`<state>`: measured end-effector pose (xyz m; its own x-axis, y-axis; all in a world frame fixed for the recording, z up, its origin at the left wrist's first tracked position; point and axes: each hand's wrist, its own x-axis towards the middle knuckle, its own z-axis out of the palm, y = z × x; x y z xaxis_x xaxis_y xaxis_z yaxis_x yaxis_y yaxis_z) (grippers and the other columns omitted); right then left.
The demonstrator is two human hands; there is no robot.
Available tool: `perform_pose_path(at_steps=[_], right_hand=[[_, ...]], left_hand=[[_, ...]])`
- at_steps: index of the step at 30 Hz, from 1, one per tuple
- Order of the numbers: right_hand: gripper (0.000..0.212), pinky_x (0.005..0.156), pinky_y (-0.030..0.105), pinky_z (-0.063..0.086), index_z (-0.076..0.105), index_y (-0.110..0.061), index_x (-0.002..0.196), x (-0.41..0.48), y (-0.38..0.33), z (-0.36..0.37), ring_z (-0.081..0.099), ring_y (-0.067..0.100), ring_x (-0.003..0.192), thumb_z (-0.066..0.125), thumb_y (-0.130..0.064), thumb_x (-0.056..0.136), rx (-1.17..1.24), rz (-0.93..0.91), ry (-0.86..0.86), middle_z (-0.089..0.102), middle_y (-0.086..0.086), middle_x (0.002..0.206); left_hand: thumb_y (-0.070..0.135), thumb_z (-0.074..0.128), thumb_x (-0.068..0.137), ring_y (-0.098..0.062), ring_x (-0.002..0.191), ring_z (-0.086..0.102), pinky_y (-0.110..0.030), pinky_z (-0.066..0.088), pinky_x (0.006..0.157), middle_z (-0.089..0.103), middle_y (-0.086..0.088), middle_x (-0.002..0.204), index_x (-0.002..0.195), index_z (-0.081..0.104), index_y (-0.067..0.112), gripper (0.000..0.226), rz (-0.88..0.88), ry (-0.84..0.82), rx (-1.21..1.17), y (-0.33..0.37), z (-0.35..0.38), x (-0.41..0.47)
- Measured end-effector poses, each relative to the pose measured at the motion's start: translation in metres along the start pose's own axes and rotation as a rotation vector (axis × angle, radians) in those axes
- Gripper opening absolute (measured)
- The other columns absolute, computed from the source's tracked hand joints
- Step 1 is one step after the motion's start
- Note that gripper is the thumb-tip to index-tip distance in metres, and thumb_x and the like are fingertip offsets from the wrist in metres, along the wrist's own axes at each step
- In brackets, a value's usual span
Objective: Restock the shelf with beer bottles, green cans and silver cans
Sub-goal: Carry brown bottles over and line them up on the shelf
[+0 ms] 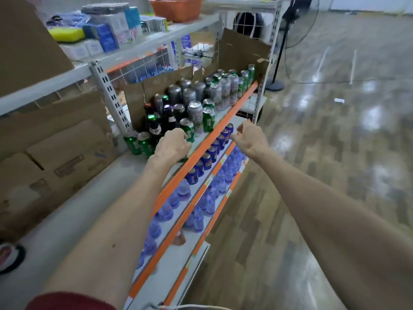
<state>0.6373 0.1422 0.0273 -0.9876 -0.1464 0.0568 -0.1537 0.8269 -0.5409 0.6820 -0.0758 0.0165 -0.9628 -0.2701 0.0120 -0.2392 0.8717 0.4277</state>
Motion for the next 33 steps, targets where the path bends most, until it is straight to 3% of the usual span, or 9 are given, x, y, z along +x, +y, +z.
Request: perform_pose_path(at_steps=[5, 9, 12, 14, 17, 22, 26, 30, 33], right_hand=[[0.031, 0.079, 0.038, 0.048, 0.056, -0.002, 0.114, 0.033, 0.012, 0.009, 0.059, 0.031, 0.095, 0.057, -0.029, 0.098, 0.021, -0.032, -0.045, 0.063, 0.014, 0.105], [0.028, 0.076, 0.040, 0.053, 0.057, -0.005, 0.103, 0.075, 0.004, 0.028, 0.062, 0.029, 0.084, 0.059, -0.032, 0.095, 0.035, -0.081, -0.112, 0.064, 0.010, 0.093], [0.031, 0.082, 0.044, 0.054, 0.057, -0.002, 0.105, 0.107, -0.013, 0.048, 0.063, 0.030, 0.088, 0.061, -0.030, 0.094, 0.032, -0.166, -0.181, 0.065, 0.013, 0.097], [0.030, 0.079, 0.039, 0.049, 0.054, -0.003, 0.105, 0.137, -0.029, 0.059, 0.058, 0.029, 0.091, 0.059, -0.031, 0.095, -0.022, -0.253, -0.192, 0.062, 0.011, 0.099], [0.025, 0.070, 0.035, 0.041, 0.052, -0.004, 0.102, 0.183, -0.057, 0.068, 0.055, 0.028, 0.086, 0.056, -0.028, 0.096, -0.065, -0.315, -0.255, 0.059, 0.011, 0.095], [0.028, 0.073, 0.037, 0.043, 0.054, -0.004, 0.101, 0.258, -0.101, 0.086, 0.060, 0.036, 0.095, 0.058, -0.032, 0.094, -0.060, -0.419, -0.263, 0.064, 0.018, 0.103], [0.032, 0.082, 0.041, 0.050, 0.055, -0.006, 0.106, 0.292, -0.129, 0.109, 0.059, 0.037, 0.102, 0.061, -0.033, 0.089, -0.057, -0.492, -0.338, 0.064, 0.018, 0.109], [0.034, 0.080, 0.038, 0.046, 0.056, -0.006, 0.109, 0.318, -0.149, 0.132, 0.059, 0.037, 0.105, 0.064, -0.031, 0.088, -0.039, -0.561, -0.424, 0.064, 0.019, 0.112], [0.037, 0.076, 0.037, 0.044, 0.057, -0.006, 0.106, 0.330, -0.152, 0.149, 0.059, 0.037, 0.103, 0.066, -0.036, 0.086, -0.029, -0.623, -0.529, 0.065, 0.019, 0.109]], left_hand=[[0.022, 0.061, 0.089, -0.032, 0.094, 0.067, -0.047, 0.056, 0.085, 0.071, -0.010, 0.104, 0.111, 0.068, 0.008, 0.027, -0.010, 0.006, 0.022, 0.025, 0.011, 0.026], [0.022, 0.061, 0.090, -0.032, 0.098, 0.066, -0.046, 0.055, 0.086, 0.070, -0.010, 0.109, 0.117, 0.066, 0.012, 0.029, -0.036, 0.058, 0.046, 0.024, 0.009, 0.063], [0.023, 0.060, 0.091, -0.034, 0.107, 0.064, -0.045, 0.053, 0.091, 0.070, -0.011, 0.115, 0.120, 0.067, 0.016, 0.030, -0.083, 0.155, 0.040, 0.009, -0.003, 0.096], [0.024, 0.060, 0.092, -0.034, 0.112, 0.062, -0.044, 0.050, 0.095, 0.069, -0.010, 0.118, 0.120, 0.067, 0.019, 0.029, -0.142, 0.231, 0.013, -0.003, -0.010, 0.125], [0.024, 0.061, 0.091, -0.033, 0.113, 0.063, -0.043, 0.050, 0.097, 0.069, -0.008, 0.117, 0.118, 0.067, 0.021, 0.029, -0.226, 0.284, -0.038, -0.018, -0.024, 0.164], [0.019, 0.065, 0.087, -0.031, 0.109, 0.065, -0.043, 0.053, 0.093, 0.071, -0.010, 0.115, 0.117, 0.067, 0.018, 0.030, -0.326, 0.348, -0.042, -0.047, -0.047, 0.213], [0.019, 0.069, 0.087, -0.029, 0.114, 0.063, -0.040, 0.051, 0.095, 0.068, -0.011, 0.121, 0.125, 0.064, 0.011, 0.039, -0.449, 0.318, -0.024, -0.075, -0.051, 0.225], [0.025, 0.075, 0.085, -0.030, 0.118, 0.060, -0.041, 0.049, 0.098, 0.065, -0.014, 0.126, 0.128, 0.061, 0.006, 0.049, -0.521, 0.224, -0.064, -0.092, -0.047, 0.239], [0.030, 0.078, 0.082, -0.028, 0.107, 0.064, -0.035, 0.051, 0.088, 0.069, -0.014, 0.115, 0.118, 0.067, 0.004, 0.046, -0.565, 0.130, -0.109, -0.094, -0.038, 0.242]])
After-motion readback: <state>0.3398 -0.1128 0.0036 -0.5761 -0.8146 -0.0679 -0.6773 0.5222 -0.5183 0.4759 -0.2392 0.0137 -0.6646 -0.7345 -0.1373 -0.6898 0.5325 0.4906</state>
